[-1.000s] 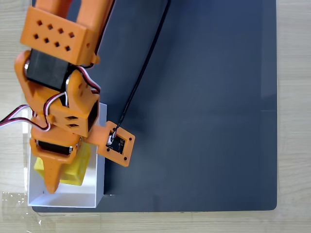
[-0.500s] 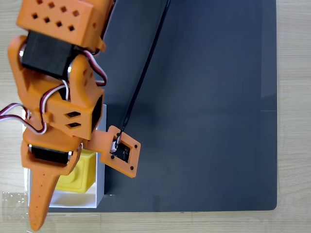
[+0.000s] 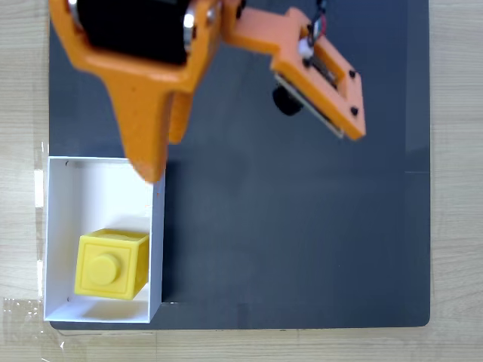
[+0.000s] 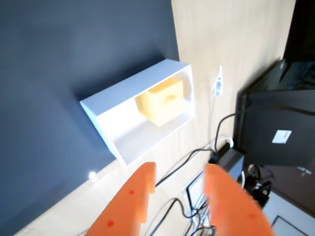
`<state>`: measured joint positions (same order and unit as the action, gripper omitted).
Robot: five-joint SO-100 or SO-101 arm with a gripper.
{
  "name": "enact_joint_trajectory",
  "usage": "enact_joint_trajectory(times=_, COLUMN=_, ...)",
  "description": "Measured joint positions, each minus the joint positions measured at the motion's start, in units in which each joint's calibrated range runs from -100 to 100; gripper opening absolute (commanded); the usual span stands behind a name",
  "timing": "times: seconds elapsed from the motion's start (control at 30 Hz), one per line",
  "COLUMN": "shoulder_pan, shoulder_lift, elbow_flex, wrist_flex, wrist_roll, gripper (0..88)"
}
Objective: Grasp a yellow block and put it in the box
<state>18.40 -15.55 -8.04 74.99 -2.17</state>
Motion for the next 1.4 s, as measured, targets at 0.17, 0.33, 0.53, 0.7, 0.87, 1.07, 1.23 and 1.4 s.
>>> enact_joint_trajectory(times=0.17, shoulder_pan=-2.79, shoulder_lift=-17.95, elbow_flex=18.61, wrist_flex=0.35, wrist_roll=0.0, gripper=2.1)
enact_joint_trajectory(times=0.33, shoulder_pan=-3.87, shoulder_lift=-35.31, elbow_flex=41.37, wrist_flex=0.35, wrist_roll=0.0, gripper=2.1)
enact_joint_trajectory(times=0.53, shoulder_pan=-4.59, shoulder_lift=-53.94, elbow_flex=68.38, wrist_flex=-2.6, wrist_roll=2.85, gripper=2.1)
enact_joint_trajectory(times=0.7, shoulder_pan=-4.14, shoulder_lift=-68.94, elbow_flex=86.9, wrist_flex=-3.2, wrist_roll=6.5, gripper=2.1)
enact_joint_trajectory(times=0.87, shoulder_pan=-4.14, shoulder_lift=-80.49, elbow_flex=98.19, wrist_flex=-2.16, wrist_roll=7.13, gripper=2.1)
enact_joint_trajectory(times=1.07, shoulder_pan=-4.05, shoulder_lift=-83.27, elbow_flex=99.91, wrist_flex=-1.38, wrist_roll=7.24, gripper=2.1)
enact_joint_trajectory(times=1.23, shoulder_pan=-4.05, shoulder_lift=-83.35, elbow_flex=99.91, wrist_flex=-1.38, wrist_roll=7.45, gripper=2.1)
enact_joint_trajectory(times=1.4, shoulder_pan=-4.05, shoulder_lift=-83.35, elbow_flex=99.91, wrist_flex=-1.38, wrist_roll=7.45, gripper=2.1)
